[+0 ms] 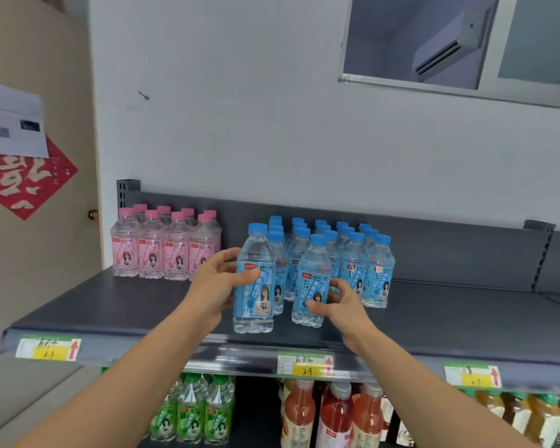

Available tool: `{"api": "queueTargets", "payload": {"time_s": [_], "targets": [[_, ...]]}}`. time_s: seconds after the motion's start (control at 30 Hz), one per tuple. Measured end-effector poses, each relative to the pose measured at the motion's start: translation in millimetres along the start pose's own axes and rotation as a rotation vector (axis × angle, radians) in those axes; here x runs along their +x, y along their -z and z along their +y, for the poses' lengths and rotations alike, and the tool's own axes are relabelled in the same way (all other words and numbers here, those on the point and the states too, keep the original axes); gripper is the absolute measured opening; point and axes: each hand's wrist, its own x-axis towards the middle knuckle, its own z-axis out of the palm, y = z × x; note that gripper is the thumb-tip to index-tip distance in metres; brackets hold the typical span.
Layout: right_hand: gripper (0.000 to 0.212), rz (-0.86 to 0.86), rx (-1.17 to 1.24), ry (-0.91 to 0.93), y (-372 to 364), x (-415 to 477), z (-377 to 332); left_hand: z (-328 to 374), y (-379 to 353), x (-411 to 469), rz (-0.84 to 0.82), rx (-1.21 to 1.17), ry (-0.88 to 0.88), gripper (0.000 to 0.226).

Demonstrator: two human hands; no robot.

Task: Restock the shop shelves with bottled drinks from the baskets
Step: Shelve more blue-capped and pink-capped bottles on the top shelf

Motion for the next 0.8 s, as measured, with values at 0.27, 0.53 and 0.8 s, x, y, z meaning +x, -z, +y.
{"api": "queueTargets", "payload": {"time_s": [0.27,0.53,0.8], "targets": [[0.059,0.009,-0.086,0.012,-9.7,19.0,3.8,-1.9,10.0,15.5,-0.006,0.002,-0.004,0.049],[0.064,0.019,-0.166,0.049,-14.4,27.9,3.9,-8.0,9.8,22.3,-0.003,-0.001,-0.012,0.048],[0.067,0.178,-0.438,0.121,-14.3,19.0,2.7,-14.2,-8.0,19.6,-0.027,-0.01,-0.031,0.052]]}}
